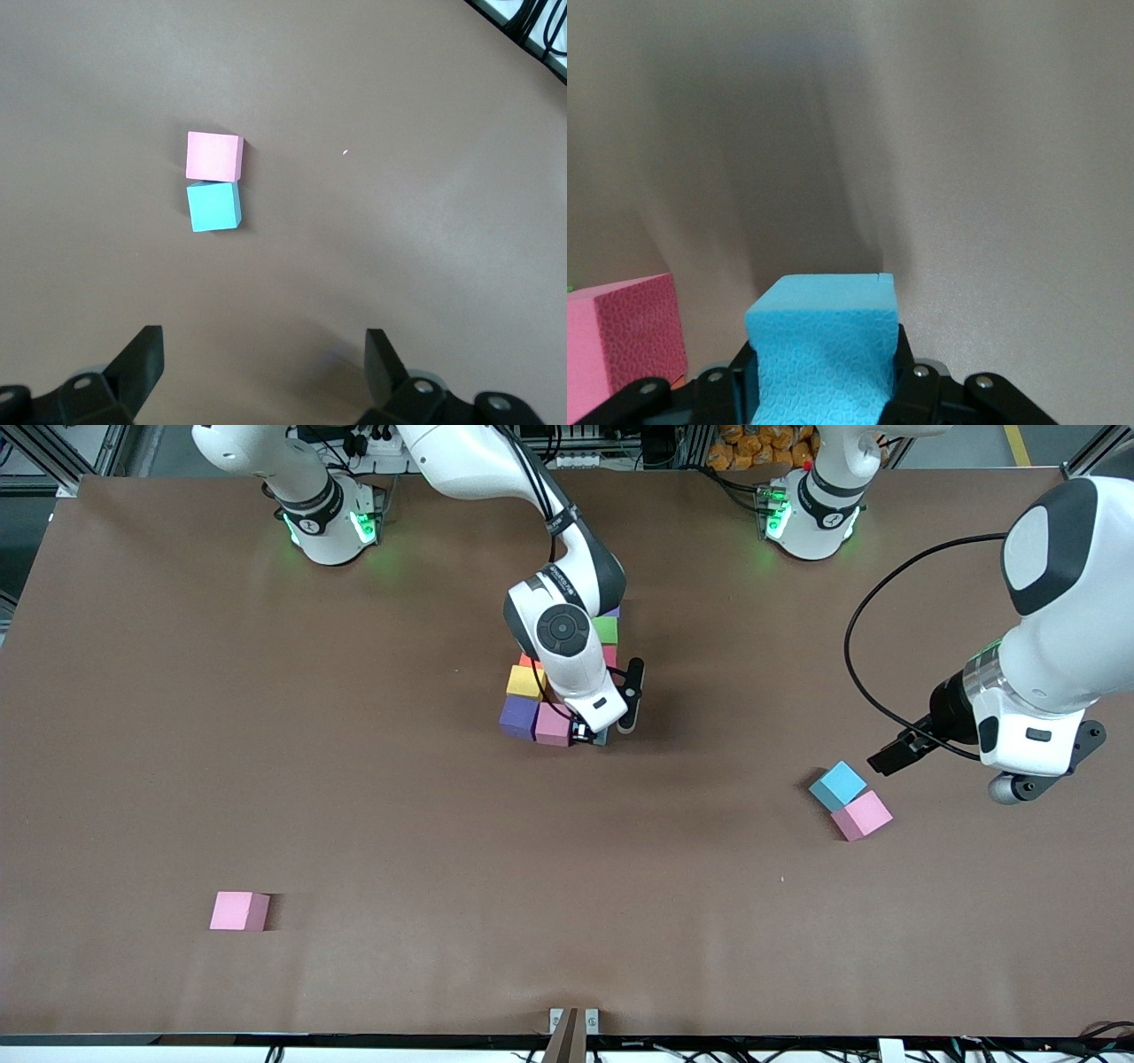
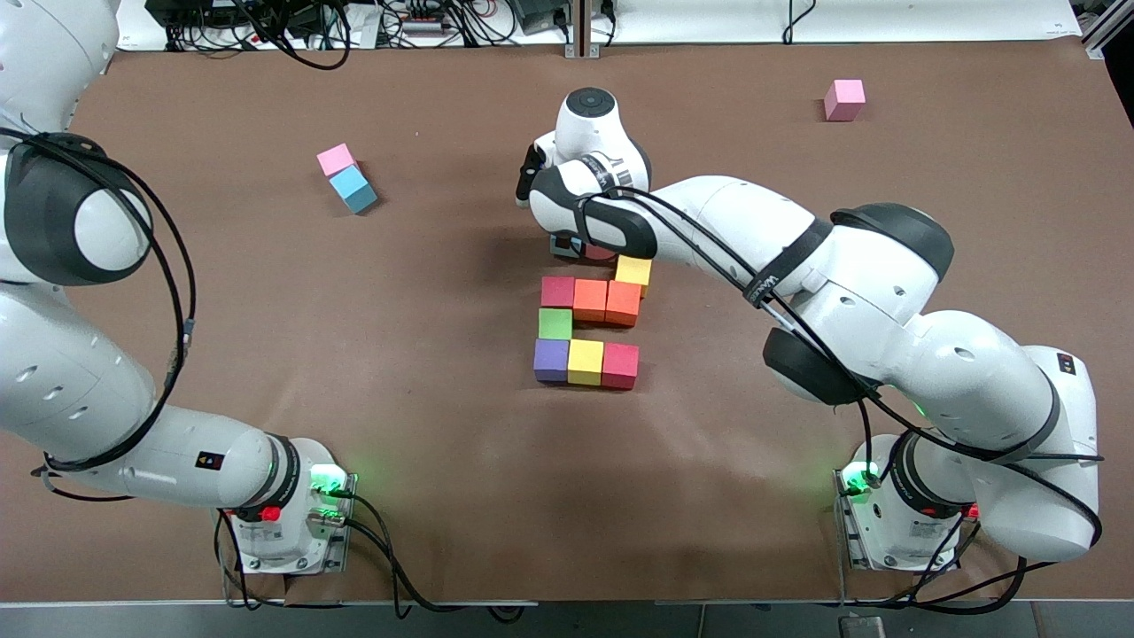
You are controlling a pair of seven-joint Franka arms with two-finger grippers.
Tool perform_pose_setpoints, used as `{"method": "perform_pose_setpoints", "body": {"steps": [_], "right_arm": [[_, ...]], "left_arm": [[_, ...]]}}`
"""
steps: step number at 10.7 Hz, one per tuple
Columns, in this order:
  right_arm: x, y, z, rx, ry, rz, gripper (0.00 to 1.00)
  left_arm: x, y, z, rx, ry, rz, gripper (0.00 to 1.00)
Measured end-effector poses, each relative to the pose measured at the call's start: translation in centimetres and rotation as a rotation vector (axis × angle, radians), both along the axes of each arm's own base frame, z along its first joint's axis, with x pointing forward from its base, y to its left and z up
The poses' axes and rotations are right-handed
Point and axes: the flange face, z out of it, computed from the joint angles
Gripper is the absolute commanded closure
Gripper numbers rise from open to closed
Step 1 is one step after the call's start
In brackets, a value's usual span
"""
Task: Form number 2 with 11 blocks
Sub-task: 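Lower the cyan cube beside pink with the right gripper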
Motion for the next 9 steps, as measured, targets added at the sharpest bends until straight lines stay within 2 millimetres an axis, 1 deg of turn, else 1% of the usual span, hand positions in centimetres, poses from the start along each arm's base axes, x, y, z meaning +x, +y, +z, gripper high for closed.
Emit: {"method": "perform_pose_setpoints", "body": {"steps": [6, 7, 8, 9], "right_arm": [[0.33, -0.88, -0.87, -0.002, -0.029, -0.008, 0.88], [0.36, -0.97, -0.97, -0.002, -0.032, -0.008, 0.68], [0.36, -0.99, -1.00, -0.001, -0.035, -0.008, 0.01], [0.30, -0.99, -1.06, -0.001, -0.038, -0.010, 0.00]], "left_arm": [[0.19, -0.18, -0.78, 0.002, 0.012, -0.002, 0.00], [0.20, -0.17, -0.77, 0.002, 0.012, -0.002, 0.00], [0.20, -0.14, -0.76, 0.002, 0.012, -0.002, 0.00], [0.21, -0.12, -0.77, 0.002, 0.012, -0.001, 0.00]]}}
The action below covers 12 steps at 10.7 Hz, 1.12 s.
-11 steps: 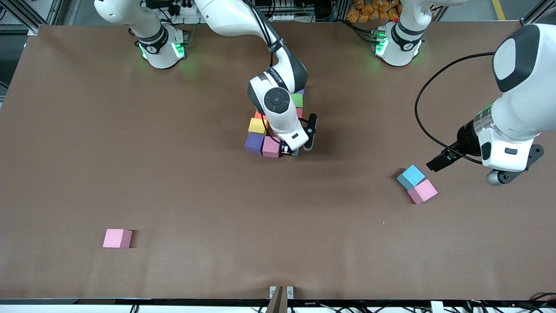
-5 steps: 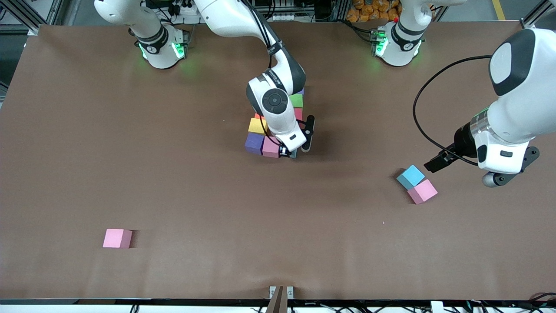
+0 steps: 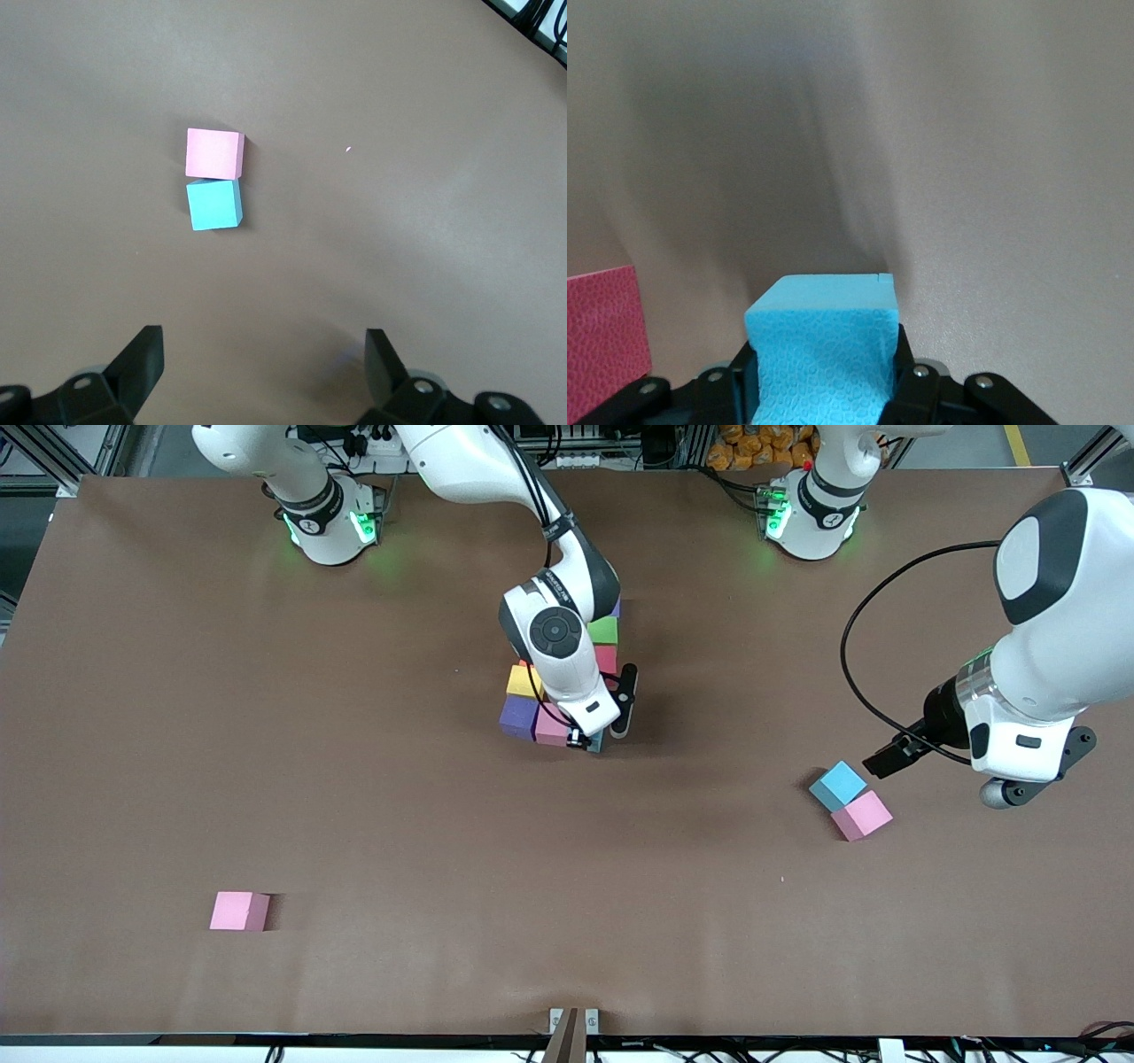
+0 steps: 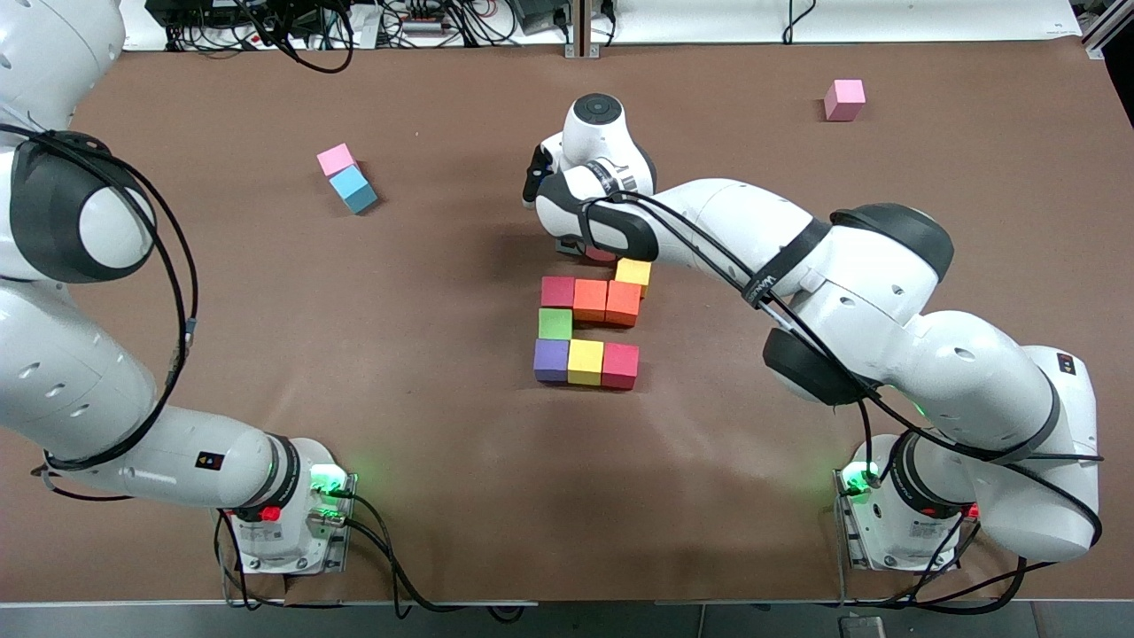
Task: Form number 2 with 11 blocks
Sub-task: 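Lower the cyan cube beside pink with the right gripper, then release cyan and lift the right gripper away from the figure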
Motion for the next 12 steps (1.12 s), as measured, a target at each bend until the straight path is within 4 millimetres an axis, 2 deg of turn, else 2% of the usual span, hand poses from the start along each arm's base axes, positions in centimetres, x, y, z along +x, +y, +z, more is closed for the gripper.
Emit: {"method": "perform_pose_setpoints", "body": {"steps": [3, 4, 5, 6, 8, 9, 10, 12], "right_arm": [[-0.2, 0.1, 0.0, -0.001, 0.009, -0.023, 0.00], [-0.4, 0.2, 0.5, -0.002, 0.026, -0.023, 0.00], [-0.6, 0.3, 1.7, -0.002, 0.055, -0.019, 0.00], [-0.6, 0.2, 3.7, 0.005, 0.084, -0.016, 0.00], [0.4, -1.5, 9.5, 0.027, 0.128, -0.029, 0.00], [1.6, -3.4, 12.5, 0.032, 0.144, -0.051, 0.00], [3.3, -6.3, 15.0, 0.024, 0.156, -0.092, 0.00], [7.6, -14.0, 18.6, -0.017, 0.156, -0.219, 0.00]], "left_arm": [[0.0, 0.0, 0.0, 0.000, 0.001, 0.000, 0.00], [0.0, 0.0, -0.1, 0.000, 0.001, 0.000, 0.00], [0.0, 0.0, -0.1, 0.000, 0.001, 0.001, 0.00], [0.0, 0.1, 0.0, 0.000, 0.000, 0.001, 0.00], [0.0, 0.1, 0.3, -0.001, -0.006, 0.002, 0.00], [0.0, 0.2, 0.8, -0.001, -0.014, 0.003, 0.00], [-0.2, 0.3, 1.6, -0.003, -0.028, 0.004, 0.00], [-1.0, 0.6, 4.2, -0.010, -0.068, -0.003, 0.00]]}}
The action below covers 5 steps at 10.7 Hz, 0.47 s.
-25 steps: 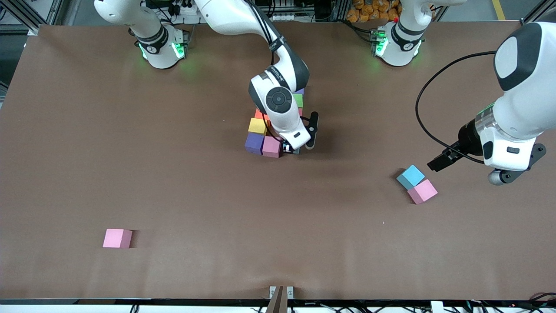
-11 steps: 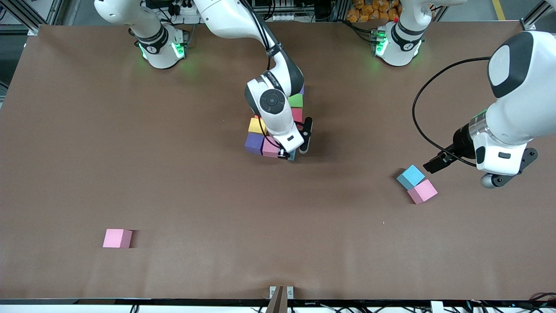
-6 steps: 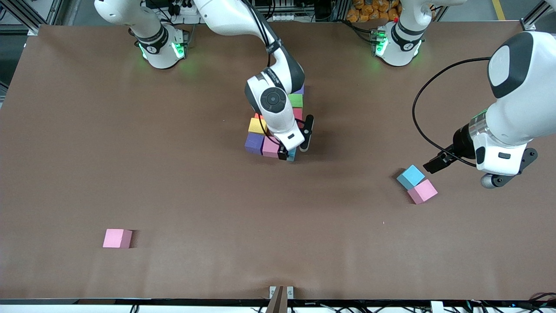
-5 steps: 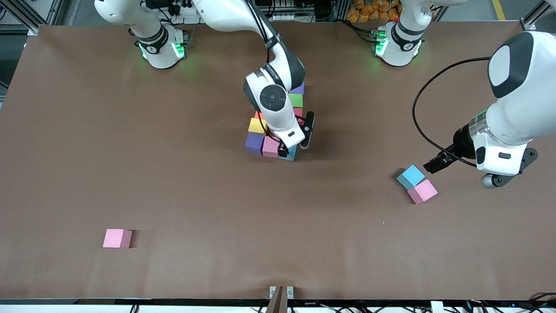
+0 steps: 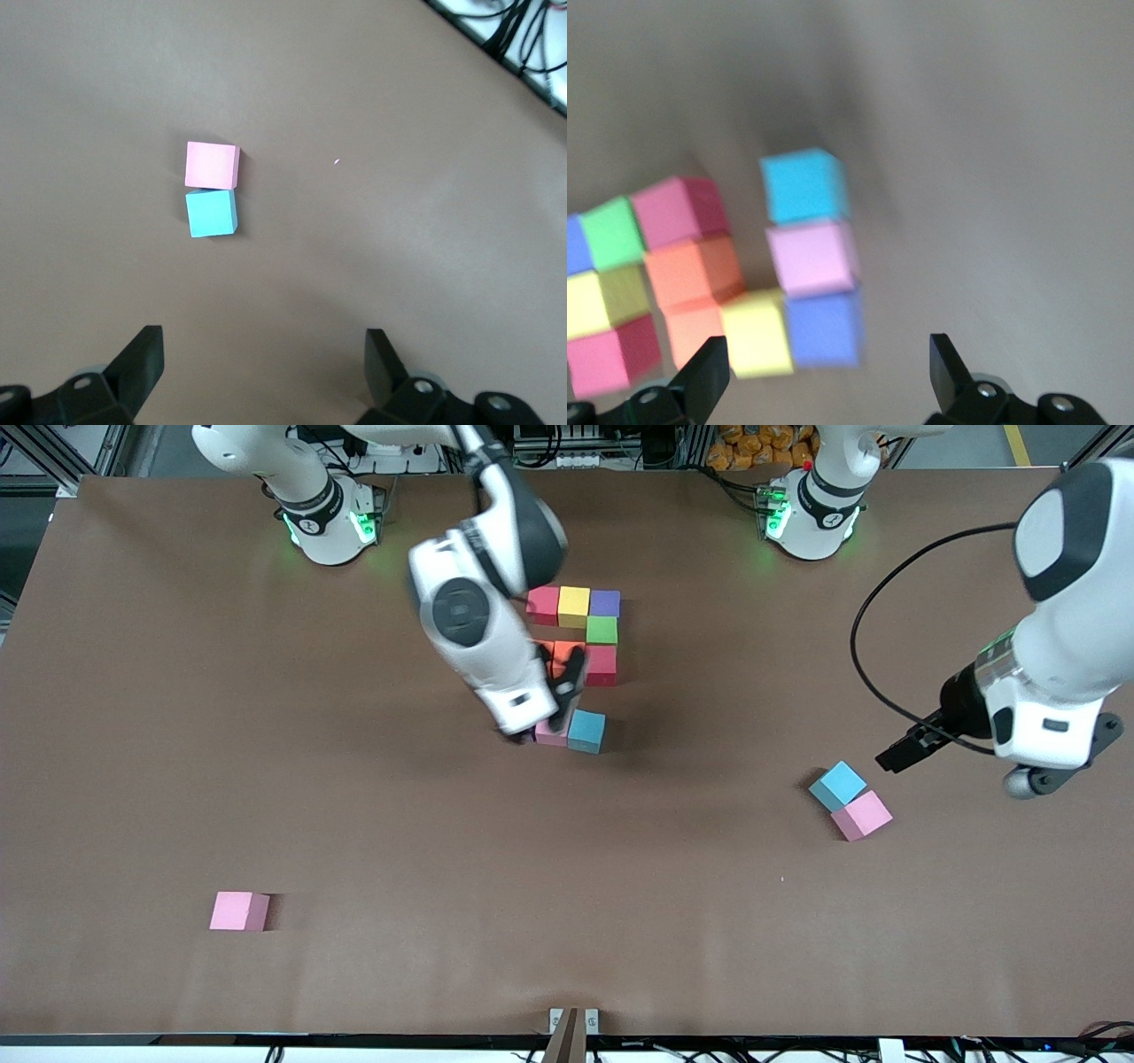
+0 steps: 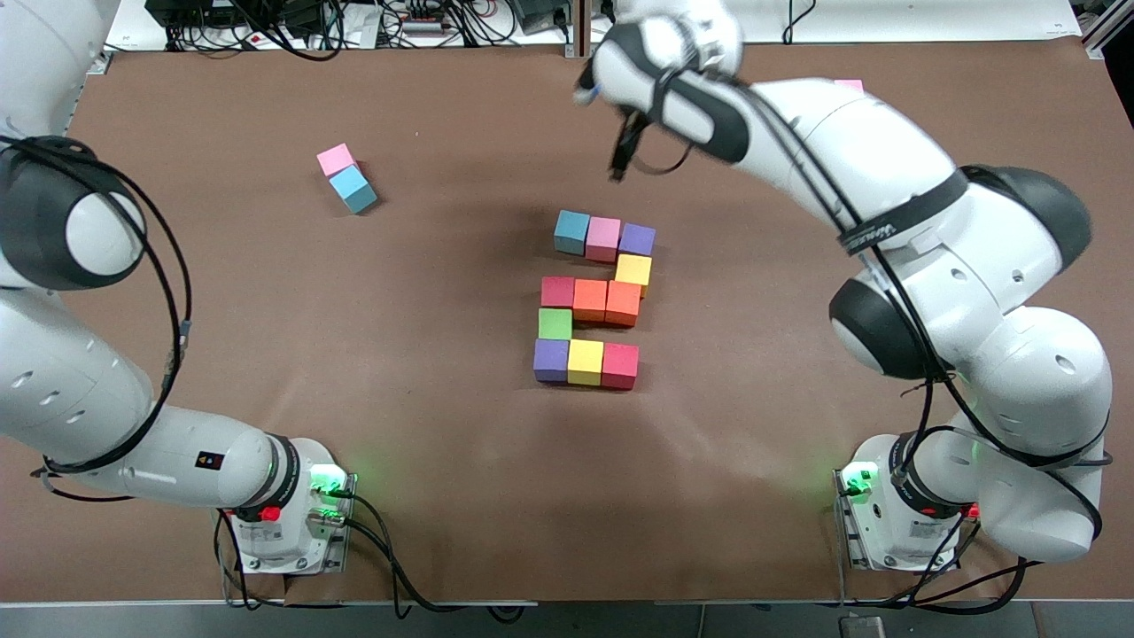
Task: Form number 2 with 11 blocks
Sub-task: 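Release cyan and lift the right gripper away from the figure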
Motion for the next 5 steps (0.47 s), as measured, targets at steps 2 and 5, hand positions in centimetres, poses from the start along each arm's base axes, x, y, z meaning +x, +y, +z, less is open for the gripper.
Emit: {"method": "perform_pose_setpoints", "body": {"steps": [2, 5], "right_arm": [[3.9, -9.9, 4.0, -0.055, -0.011, -0.161, 0.00], [6.2, -24.3, 9.1, -0.127, 0.017, -0.410, 0.00]], "left_arm": [[-1.6, 1.1, 2.6, -0.001, -0.034, -0.075, 0.00], [-4.6, 4.0, 3.9, 0.005, 0.011, -0.255, 0.00]]}}
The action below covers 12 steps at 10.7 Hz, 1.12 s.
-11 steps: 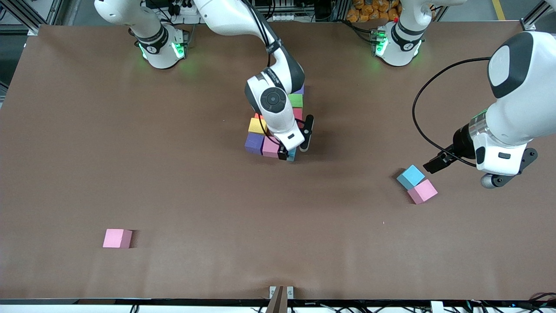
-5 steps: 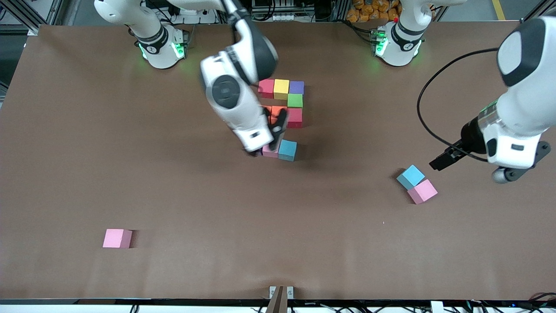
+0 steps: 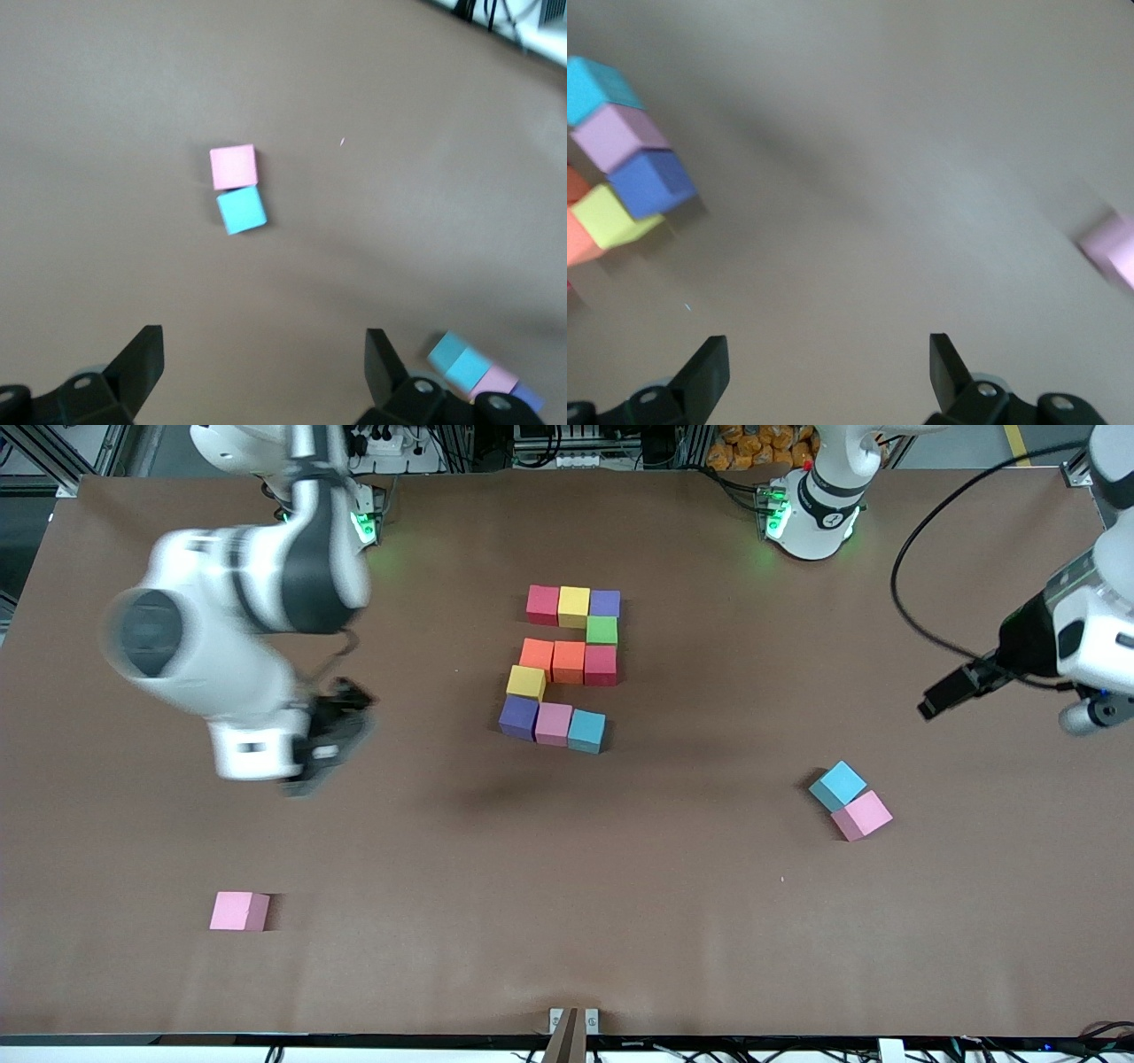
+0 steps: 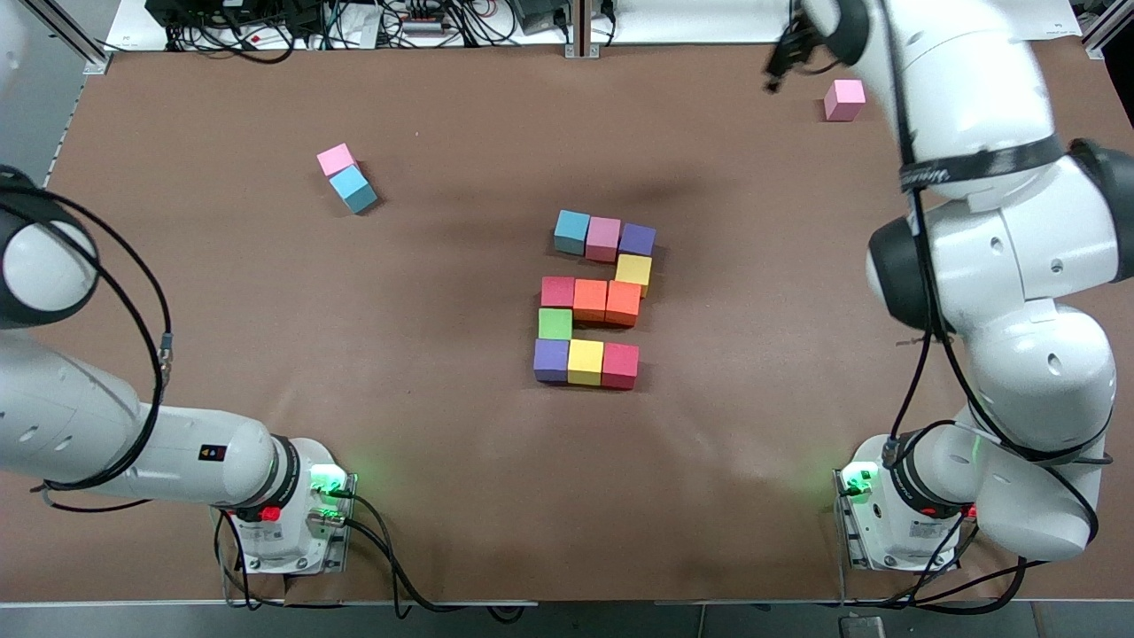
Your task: Form number 2 with 11 blocks
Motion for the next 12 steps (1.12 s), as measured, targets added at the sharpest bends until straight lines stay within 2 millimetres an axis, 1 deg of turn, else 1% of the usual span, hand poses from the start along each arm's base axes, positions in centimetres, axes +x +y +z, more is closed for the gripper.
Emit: {"method": "perform_pose_setpoints", "body": {"steps": [1, 2, 3, 4, 6, 7, 8, 9, 11, 12], "right_arm": [[0.2, -3.4, 0.7, -0.002, 0.032, -0.088, 0.00], [0.4, -6.0, 1.6, -0.002, 0.063, -0.175, 0.00], [0.5, -7.7, 2.8, -0.004, 0.085, -0.250, 0.00], [0.5, -8.8, 4.0, -0.009, 0.099, -0.306, 0.00], [0.8, -10.4, 5.9, -0.035, 0.102, -0.382, 0.00], [1.3, -11.0, 5.8, -0.042, 0.112, -0.390, 0.00], [2.2, -11.4, 5.2, -0.033, 0.126, -0.391, 0.00], [3.1, -11.6, 4.6, -0.029, 0.137, -0.401, 0.00], [4.3, -11.4, 3.4, -0.050, 0.163, -0.426, 0.00], [4.6, -11.4, 3.4, -0.064, 0.166, -0.430, 0.00]], "left_arm": [[-0.7, 0.3, -0.1, 0.004, 0.030, -0.055, 0.00], [-1.1, 0.5, -0.2, 0.005, 0.052, -0.097, 0.00], [-1.2, 0.5, -0.3, 0.005, 0.062, -0.138, 0.00], [-1.3, 0.4, -0.4, 0.004, 0.068, -0.172, 0.00], [-1.6, 0.0, -0.4, 0.025, 0.077, -0.208, 0.00], [-1.9, -0.7, 0.0, 0.049, 0.070, -0.229, 0.00], [-2.4, -1.6, 0.7, 0.061, 0.057, -0.245, 0.00], [-2.9, -1.8, 1.5, 0.069, 0.044, -0.250, 0.00], [-3.7, -1.5, 2.3, 0.111, 0.052, -0.260, 0.00], [-4.0, -1.3, 2.5, 0.134, 0.057, -0.296, 0.00]]}}
